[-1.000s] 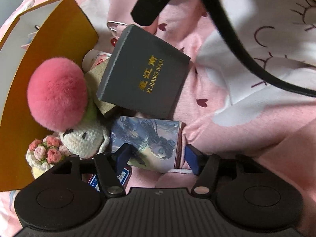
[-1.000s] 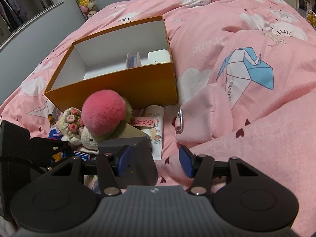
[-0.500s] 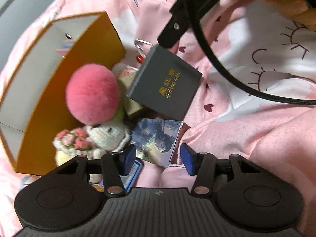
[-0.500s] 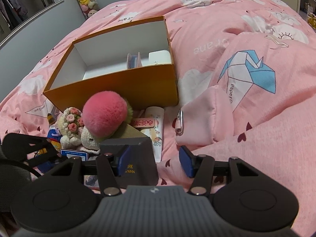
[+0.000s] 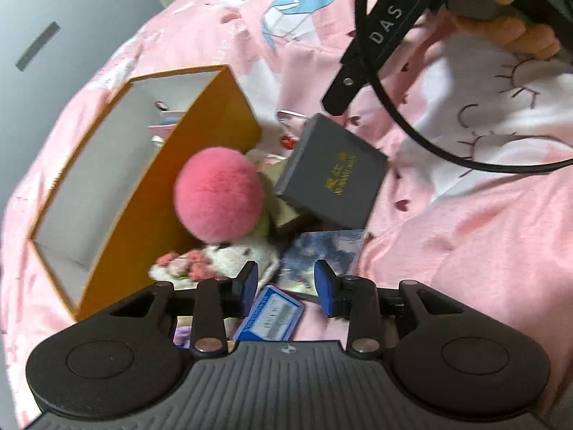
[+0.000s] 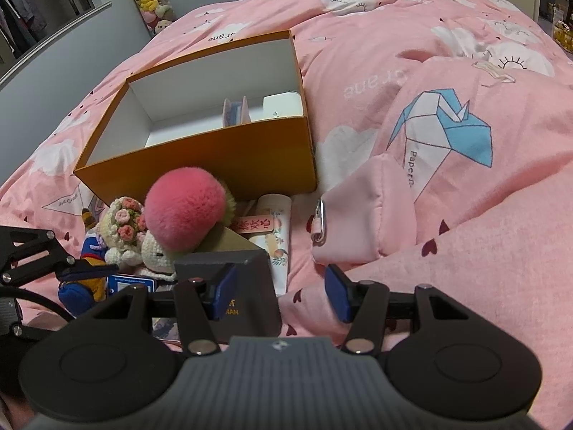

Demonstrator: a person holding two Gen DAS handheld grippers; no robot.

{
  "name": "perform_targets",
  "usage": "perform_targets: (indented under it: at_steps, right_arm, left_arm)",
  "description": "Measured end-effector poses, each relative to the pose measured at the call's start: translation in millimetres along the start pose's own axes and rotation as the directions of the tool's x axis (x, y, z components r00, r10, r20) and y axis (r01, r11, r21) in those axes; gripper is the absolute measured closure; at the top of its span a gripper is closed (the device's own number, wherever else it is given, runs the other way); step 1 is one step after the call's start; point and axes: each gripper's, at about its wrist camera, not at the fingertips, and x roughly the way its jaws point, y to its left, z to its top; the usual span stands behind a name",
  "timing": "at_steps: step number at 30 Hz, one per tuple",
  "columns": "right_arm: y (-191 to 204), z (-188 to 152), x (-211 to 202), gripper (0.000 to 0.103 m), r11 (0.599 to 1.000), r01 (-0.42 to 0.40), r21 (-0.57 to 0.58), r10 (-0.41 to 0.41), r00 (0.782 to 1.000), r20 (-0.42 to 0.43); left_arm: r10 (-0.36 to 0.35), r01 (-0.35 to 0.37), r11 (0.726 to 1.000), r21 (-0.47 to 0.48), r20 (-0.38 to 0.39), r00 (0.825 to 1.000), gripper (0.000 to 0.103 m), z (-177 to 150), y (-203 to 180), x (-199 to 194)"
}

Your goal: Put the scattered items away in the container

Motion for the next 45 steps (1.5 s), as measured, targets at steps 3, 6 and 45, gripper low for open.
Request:
perform_targets:
  at_steps: [3,6,45]
  right_arm:
    - [1,-1,1,0.046,1.0,-0.03,-0.01,0.03,0.999,-0.018]
    - [7,-4,-2,0.059,0.994,-0.105,-0.035,0.103,0.993,-0.055]
    - [68,-30,49,0.095,0.914,-0.344,-0.214,0.3,0.929,-0.216]
  left_arm:
    - [-0.057,0.057,0.998,-0.019,-0.019,0.998,0.063,-1,-4,15]
    - [-0.094,0.094,0.996,0.006,-0.029,0.995,0.063,-2,-11,20]
    - [-0.015,0.014,0.999,0.031,0.021,1.0,0.049,-9,-16,15]
